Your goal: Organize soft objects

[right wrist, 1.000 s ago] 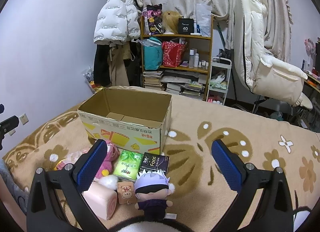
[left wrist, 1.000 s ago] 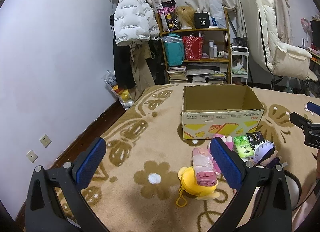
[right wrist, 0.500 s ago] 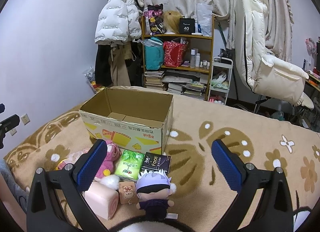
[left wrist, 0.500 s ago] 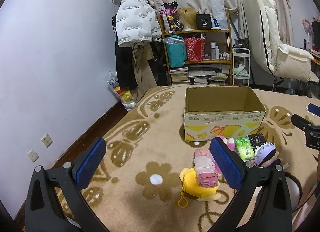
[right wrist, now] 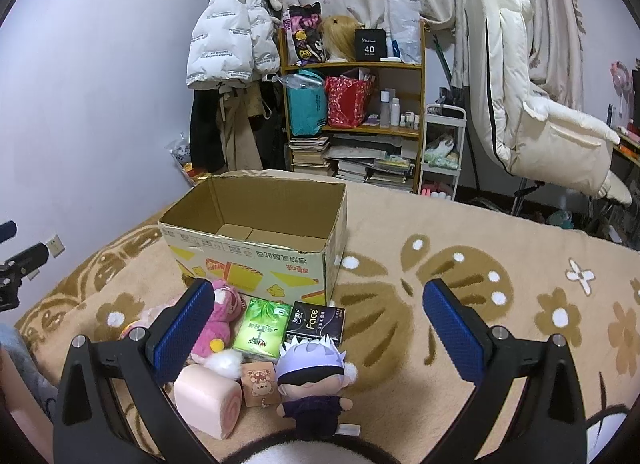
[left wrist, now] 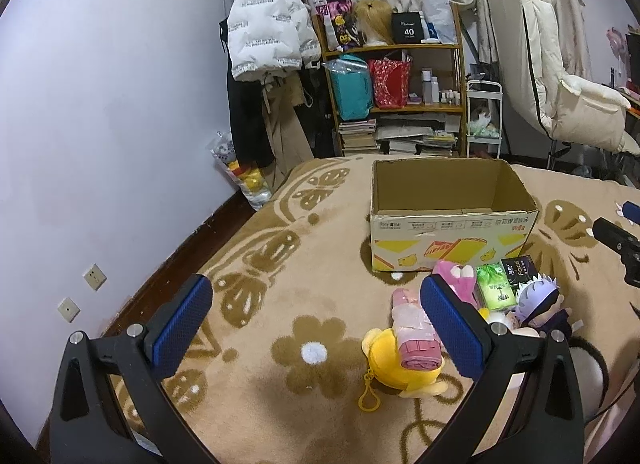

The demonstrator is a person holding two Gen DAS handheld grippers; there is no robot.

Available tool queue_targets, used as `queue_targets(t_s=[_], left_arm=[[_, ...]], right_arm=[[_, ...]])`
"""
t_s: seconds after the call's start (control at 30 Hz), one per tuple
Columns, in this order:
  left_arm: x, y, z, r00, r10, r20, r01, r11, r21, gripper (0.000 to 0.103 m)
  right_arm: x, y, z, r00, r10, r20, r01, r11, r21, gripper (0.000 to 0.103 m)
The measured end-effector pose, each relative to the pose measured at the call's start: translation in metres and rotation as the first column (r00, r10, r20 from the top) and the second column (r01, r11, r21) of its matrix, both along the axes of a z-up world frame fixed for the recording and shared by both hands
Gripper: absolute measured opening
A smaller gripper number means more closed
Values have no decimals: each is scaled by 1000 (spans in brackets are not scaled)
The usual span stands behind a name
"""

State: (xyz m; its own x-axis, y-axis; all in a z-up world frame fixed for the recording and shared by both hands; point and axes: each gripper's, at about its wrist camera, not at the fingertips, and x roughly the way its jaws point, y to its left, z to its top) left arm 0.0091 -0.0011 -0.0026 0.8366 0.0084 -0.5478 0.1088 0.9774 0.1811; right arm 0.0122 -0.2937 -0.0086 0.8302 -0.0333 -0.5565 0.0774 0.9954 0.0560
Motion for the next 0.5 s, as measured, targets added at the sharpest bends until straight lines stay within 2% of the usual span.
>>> queue_targets(t_s=[0.33,0.5], left_arm=[[14,0,-5,998,27,-61,-27,1000,-1,103],[29,-9,-9,996,11,-86,-10,1000,16,103]], right_arm=[[5,-6,0,1000,3,-23,-3,1000,22,103],[14,-12,-7,997,3,-79,2,998,66,103]])
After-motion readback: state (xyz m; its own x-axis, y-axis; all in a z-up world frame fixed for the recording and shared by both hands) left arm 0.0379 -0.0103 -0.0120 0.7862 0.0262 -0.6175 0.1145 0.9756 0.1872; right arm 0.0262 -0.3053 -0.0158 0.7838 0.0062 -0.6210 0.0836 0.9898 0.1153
